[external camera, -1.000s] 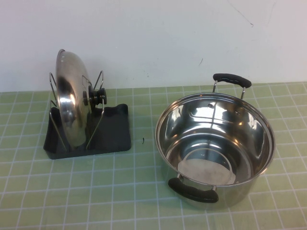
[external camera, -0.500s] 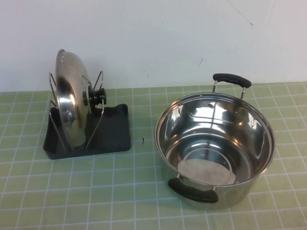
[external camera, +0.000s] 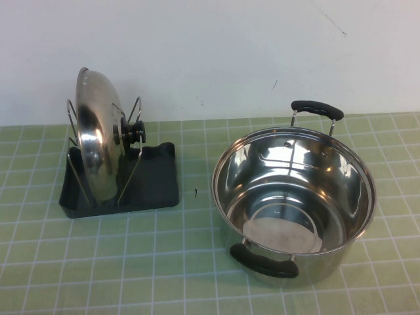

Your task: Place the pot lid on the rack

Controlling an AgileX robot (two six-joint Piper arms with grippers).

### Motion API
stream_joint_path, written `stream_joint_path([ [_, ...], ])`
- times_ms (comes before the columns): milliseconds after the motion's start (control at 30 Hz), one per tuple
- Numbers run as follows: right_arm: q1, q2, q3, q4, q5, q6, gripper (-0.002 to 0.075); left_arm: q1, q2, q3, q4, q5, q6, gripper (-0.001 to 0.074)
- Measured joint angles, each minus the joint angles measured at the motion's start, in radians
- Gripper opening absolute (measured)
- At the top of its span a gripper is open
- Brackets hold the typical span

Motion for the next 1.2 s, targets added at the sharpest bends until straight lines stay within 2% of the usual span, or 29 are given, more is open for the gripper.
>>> stream_joint_path([
  [233, 0.0, -0.009, 0.017, -0.029, -0.015, 0.012, -0.0001, 0.0, 0.0, 0.0, 0.0, 0.0, -0.001, -0.0001],
  [400, -0.064, -0.099, 0.096, -0.141, -0.188, 0.131, -0.0001, 0.0, 0.0, 0.0, 0.0, 0.0, 0.001, -0.0001],
  [533, -0.215, -0.216, 0.209, -0.182, -0.4, 0.177, -0.0001, 0.0, 0.0, 0.0, 0.0, 0.0, 0.001, -0.0001],
  [667, -0.376, -0.348, 0.301, -0.189, -0.483, 0.234, -0.0001, 0.0, 0.0, 0.0, 0.0, 0.0, 0.001, -0.0001],
  [967, -0.698, -0.53, 0.367, -0.2, -0.489, 0.282, -0.0001, 0.0, 0.0, 0.0, 0.0, 0.0, 0.001, -0.0001],
  [1100, -0.775, -0.535, 0.367, -0.2, -0.435, 0.323, -0.0001, 0.0, 0.0, 0.0, 0.0, 0.0, 0.001, -0.0001],
  [1200, -0.801, -0.537, 0.367, -0.182, -0.327, 0.361, -0.0001, 0.0, 0.0, 0.0, 0.0, 0.0, 0.001, -0.0001],
])
